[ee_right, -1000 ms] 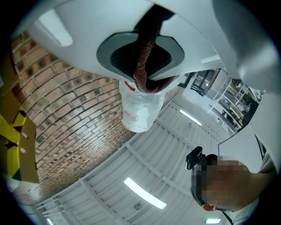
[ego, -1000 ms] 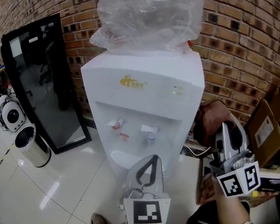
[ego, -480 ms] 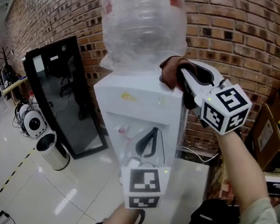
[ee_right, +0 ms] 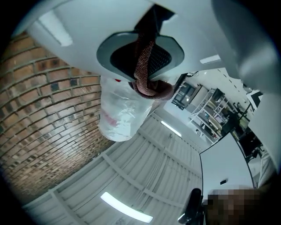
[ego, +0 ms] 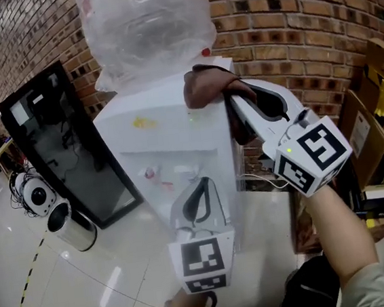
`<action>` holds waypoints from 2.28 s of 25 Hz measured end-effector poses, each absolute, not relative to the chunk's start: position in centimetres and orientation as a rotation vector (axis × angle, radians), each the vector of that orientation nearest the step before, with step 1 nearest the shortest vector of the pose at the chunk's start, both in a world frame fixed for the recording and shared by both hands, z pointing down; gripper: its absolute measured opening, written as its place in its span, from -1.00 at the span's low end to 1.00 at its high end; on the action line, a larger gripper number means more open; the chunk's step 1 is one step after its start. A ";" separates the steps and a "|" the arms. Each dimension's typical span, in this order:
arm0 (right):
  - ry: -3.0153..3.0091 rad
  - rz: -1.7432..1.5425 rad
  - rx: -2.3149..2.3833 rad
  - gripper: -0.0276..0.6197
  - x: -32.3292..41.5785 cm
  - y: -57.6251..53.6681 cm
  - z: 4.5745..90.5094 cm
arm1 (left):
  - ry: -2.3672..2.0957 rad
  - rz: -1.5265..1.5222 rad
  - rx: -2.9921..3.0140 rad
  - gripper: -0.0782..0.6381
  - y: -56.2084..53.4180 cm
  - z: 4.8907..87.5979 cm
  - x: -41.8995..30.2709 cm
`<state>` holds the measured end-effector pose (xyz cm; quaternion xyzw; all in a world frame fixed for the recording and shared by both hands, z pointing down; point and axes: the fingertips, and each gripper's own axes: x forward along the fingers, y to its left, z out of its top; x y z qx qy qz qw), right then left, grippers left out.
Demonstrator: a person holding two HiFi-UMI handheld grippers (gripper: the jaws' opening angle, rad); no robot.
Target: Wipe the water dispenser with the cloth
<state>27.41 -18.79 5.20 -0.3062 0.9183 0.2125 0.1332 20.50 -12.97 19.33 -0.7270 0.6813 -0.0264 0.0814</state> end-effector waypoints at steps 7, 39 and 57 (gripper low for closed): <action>2.716 0.387 -0.964 -0.71 27.9 -19.4 12.9 | 2.088 -0.138 -2.236 -0.78 -12.8 23.9 20.2; 2.861 -1.105 -0.901 -0.70 27.3 -21.4 43.6 | 2.270 -0.366 -2.355 -0.78 -12.6 40.4 21.1; 3.145 -1.225 -1.120 -0.70 27.1 -20.4 56.4 | 2.343 -0.561 -2.342 -0.78 -14.5 48.5 21.0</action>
